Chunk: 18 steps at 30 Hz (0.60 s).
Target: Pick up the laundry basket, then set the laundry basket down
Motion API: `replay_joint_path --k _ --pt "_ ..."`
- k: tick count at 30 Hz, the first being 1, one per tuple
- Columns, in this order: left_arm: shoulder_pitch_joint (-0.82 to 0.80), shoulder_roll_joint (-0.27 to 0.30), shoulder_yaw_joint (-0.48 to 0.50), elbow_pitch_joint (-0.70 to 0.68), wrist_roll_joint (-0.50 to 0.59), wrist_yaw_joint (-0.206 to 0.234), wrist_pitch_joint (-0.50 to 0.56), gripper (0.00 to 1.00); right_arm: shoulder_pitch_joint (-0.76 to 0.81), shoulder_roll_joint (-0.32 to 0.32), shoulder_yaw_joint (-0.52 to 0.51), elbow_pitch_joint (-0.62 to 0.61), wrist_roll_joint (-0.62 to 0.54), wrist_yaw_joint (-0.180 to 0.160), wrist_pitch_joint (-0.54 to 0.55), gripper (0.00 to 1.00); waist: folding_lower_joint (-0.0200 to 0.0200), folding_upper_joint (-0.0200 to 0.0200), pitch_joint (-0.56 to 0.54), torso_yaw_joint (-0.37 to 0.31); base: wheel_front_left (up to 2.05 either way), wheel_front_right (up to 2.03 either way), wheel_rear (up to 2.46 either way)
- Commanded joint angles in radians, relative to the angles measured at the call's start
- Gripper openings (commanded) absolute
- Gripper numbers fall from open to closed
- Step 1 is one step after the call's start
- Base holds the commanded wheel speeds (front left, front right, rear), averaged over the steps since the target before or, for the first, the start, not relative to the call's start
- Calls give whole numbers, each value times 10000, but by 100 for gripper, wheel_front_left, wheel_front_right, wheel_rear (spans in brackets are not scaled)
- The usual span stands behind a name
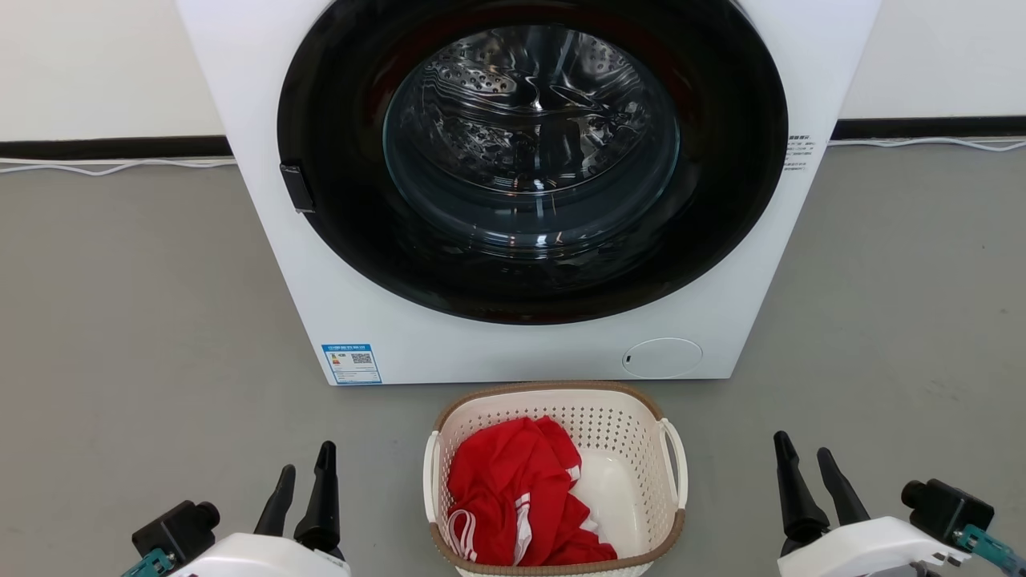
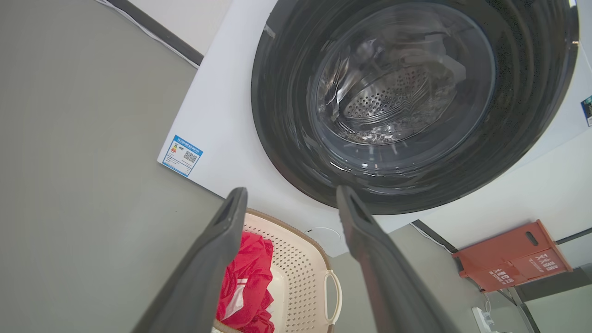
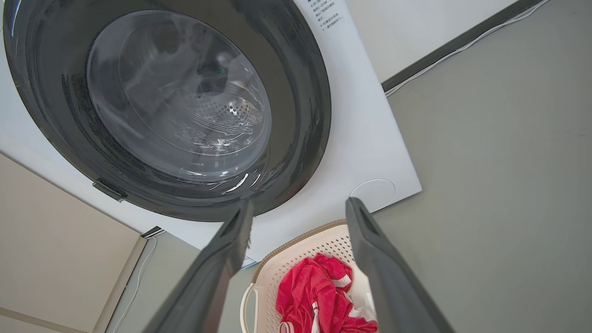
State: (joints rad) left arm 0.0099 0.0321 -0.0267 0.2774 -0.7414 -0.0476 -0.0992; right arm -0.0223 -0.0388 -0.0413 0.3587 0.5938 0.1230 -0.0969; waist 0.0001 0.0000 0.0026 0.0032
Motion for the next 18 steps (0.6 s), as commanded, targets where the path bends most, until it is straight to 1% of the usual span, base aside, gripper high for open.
replay_joint_path --k 1,18 --pt "-199 94 125 -325 372 87 -162 100 -431 -122 175 -219 -432 46 -186 100 -1 0 0 -3 0 0 0" --pt "-146 122 40 -442 2314 222 -632 100 -485 -110 250 -29 -2534 56 -656 100 -1 0 15 -6 0 0 0"
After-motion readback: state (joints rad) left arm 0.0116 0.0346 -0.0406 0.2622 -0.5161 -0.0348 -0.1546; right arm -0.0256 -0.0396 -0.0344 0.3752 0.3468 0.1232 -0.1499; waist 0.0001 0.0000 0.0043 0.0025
